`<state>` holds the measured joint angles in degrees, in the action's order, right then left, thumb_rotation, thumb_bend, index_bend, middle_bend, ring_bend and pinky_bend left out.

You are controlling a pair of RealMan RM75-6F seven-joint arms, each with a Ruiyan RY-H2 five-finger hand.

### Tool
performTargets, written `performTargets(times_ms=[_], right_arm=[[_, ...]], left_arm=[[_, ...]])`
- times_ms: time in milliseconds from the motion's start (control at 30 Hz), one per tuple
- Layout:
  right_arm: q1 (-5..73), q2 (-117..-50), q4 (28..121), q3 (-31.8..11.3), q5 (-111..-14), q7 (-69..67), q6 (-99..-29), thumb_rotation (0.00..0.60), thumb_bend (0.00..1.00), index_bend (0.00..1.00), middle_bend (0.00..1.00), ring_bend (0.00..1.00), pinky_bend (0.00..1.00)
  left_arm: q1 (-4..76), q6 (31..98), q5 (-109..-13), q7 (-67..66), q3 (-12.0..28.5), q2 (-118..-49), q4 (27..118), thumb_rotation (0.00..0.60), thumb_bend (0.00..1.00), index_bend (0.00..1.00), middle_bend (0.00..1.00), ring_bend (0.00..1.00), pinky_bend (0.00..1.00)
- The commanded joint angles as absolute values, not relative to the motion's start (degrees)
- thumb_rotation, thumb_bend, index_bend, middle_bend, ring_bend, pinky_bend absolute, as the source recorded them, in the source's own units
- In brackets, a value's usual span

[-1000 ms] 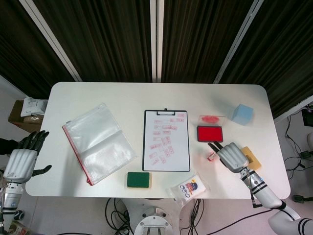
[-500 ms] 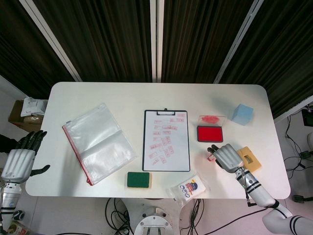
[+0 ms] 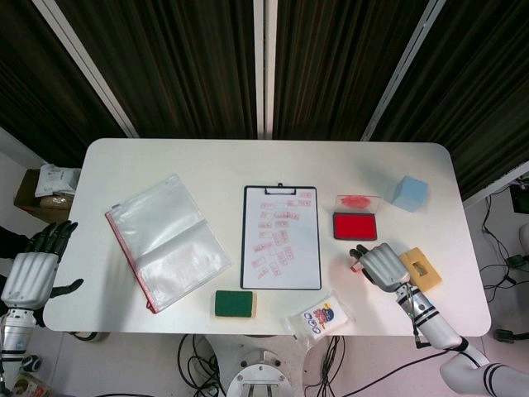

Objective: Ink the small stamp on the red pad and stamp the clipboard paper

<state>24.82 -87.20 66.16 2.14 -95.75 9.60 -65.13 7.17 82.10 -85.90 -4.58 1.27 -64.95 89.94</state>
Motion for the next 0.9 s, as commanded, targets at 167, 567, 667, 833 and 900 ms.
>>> performTargets(times_ms=[167, 567, 667, 833, 900], right_arm=[[24.98, -87.75, 65.61, 2.51, -95.89, 9.41, -65.75, 0.6, 0.3, 0.4, 0.41, 0.79, 1.0], [25.25, -87.97, 65.3, 2.79, -95.46, 9.66, -66.02, 0.6, 0.3, 0.43, 0.43, 0.79, 1.0], [25.31, -88.11, 65.24, 2.82, -95.27, 9.82, -65.93, 0.6, 0.3, 0.45, 0.44, 0.79, 1.0], [25.34, -88.33, 65.22, 2.8, -94.94, 10.52, -65.95, 0.6, 0.32, 0.48, 0.46, 0.79, 1.0], [25.31, -88.47, 65.16, 2.74, -94.77, 10.86, -65.98, 0.6, 0.32, 0.49, 0.47, 0.79, 1.0]], left_arm=[[7.1, 82.1, -85.77, -4.61, 1.24, -64.91, 89.94, 0.6, 0.0, 0.04, 0.07, 0.06, 0.16], [7.1, 81.96, -85.66, -4.5, 1.21, -64.89, 89.87, 0.6, 0.0, 0.04, 0.07, 0.06, 0.16], [7.12, 81.9, -85.62, -4.38, 1.21, -64.91, 89.8, 0.6, 0.0, 0.04, 0.07, 0.06, 0.16], [7.07, 81.91, -85.49, -4.25, 1.23, -64.92, 89.68, 0.6, 0.0, 0.04, 0.07, 0.06, 0.16], [7.05, 81.85, -85.43, -4.19, 1.21, -64.93, 89.6, 0.6, 0.0, 0.04, 0.07, 0.06, 0.16]])
